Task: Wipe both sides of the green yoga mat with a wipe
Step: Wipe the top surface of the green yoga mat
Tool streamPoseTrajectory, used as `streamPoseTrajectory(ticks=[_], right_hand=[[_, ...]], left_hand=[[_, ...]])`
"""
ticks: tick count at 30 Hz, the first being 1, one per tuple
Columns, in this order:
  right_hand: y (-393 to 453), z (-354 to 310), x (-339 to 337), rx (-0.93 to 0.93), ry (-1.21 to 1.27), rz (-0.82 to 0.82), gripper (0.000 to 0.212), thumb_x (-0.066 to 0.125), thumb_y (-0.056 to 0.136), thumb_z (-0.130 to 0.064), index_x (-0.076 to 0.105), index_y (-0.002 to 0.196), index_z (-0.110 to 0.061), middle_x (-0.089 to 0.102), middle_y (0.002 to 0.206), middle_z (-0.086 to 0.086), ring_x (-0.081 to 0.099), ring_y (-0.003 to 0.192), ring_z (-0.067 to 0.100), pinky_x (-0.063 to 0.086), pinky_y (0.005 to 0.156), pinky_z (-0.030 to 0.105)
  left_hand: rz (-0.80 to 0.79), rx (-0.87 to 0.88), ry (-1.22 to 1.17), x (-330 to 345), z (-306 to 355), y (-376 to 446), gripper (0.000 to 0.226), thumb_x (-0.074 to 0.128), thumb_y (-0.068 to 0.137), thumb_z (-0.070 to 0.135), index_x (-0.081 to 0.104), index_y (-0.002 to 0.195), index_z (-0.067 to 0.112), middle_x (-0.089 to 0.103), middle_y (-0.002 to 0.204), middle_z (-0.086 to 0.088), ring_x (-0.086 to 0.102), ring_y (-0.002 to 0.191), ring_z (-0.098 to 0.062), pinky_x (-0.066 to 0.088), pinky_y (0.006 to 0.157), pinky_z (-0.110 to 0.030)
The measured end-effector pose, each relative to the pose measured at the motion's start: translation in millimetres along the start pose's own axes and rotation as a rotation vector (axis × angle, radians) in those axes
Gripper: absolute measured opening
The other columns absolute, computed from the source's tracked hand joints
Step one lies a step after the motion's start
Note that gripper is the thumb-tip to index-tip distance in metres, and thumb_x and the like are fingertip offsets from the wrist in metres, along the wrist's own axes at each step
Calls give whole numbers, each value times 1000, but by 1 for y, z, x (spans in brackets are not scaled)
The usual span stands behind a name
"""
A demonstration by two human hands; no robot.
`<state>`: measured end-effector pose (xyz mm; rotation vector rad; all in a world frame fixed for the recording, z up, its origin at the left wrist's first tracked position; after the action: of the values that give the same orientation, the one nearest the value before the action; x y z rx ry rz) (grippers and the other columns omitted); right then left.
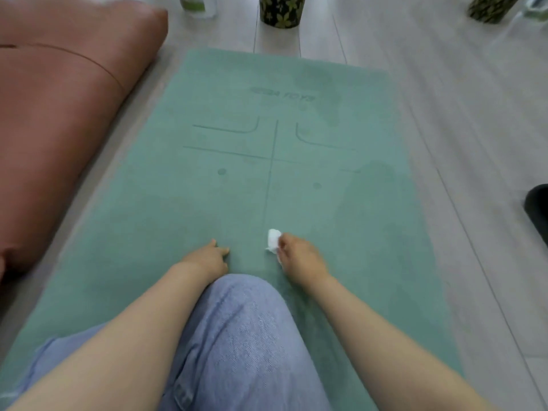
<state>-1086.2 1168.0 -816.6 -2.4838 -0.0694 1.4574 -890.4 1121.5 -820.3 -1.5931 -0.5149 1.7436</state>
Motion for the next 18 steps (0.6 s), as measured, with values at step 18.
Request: streamPoseTrajectory(ticks=[18], right_hand=[[4,25,-6,155,266,167,26,53,94,-29,52,114,-13,67,106,14,63,97,31,45,77,33]], left_hand=[[-144,37,121,5,83,-2,58,56,87,44,51,139,17,50,145,-7,48,131,-30,41,109,-41]])
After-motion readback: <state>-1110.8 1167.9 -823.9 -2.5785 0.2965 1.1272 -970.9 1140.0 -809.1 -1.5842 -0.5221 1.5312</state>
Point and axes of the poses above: each hand's wrist, its own y-axis towards the middle knuckle, its own x-axis out of the palm, z = x × y, the point moved 6 cm from there along y, towards the middle knuckle
